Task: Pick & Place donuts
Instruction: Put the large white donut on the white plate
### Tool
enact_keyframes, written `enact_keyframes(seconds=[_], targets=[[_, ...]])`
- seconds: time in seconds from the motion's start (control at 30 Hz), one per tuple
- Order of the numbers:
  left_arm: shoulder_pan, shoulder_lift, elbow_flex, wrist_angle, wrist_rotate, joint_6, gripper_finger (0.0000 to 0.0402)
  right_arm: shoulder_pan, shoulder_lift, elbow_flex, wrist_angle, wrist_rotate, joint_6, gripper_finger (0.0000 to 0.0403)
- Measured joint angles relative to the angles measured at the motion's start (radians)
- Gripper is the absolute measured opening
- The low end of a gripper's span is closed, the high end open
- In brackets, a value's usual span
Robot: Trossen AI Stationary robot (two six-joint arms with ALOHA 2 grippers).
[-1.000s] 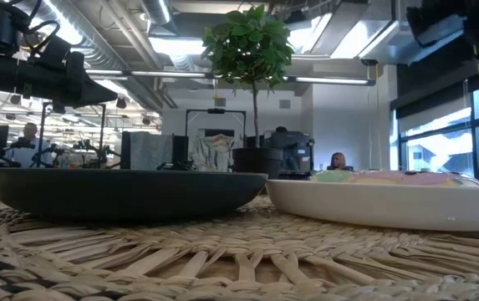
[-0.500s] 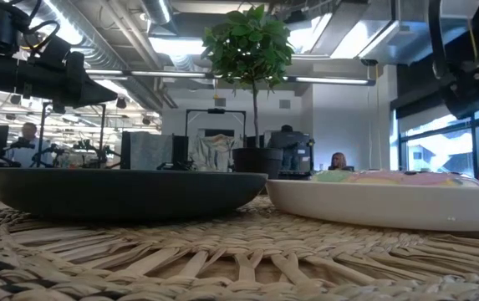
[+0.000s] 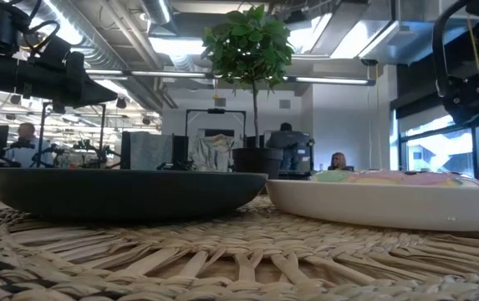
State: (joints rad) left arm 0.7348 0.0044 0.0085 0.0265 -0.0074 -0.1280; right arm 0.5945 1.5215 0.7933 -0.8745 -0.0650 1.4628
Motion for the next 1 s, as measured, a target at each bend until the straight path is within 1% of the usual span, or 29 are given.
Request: enact_keyframes(seconds=[0.17,0.47,0.6,0.7,0.8,1.0], targets=[[0.0,0.0,0.0,0.0,0.0,0.0,0.002,0.0,0.0,0.0,0.0,0.0,0.0,0.0166],[0.0,0.0,0.0,0.0,0.0,0.0,0.002,0.0,0.0,0.0,-0.007,-0.014,-0.006,0.0092],[0.0,0.0,0.0,0.0,0.0,0.0,0.002,0.0,0.001,0.006,-0.031,-0.013,-0.028,0.0068],[0.0,0.0,0.0,0.0,0.0,0.0,0.002,0.0,0.001,0.046,-0.081,-0.016,-0.054,0.0058],[0.0,0.0,0.0,0.0,0.0,0.0,0.002,0.0,0.001,0.116,-0.167,-0.002,-0.082,0.0054],[0.0,0.0,0.0,0.0,0.0,0.0,0.002,-0.012,0.001,0.269,-0.206,0.115,-0.161,0.0053]])
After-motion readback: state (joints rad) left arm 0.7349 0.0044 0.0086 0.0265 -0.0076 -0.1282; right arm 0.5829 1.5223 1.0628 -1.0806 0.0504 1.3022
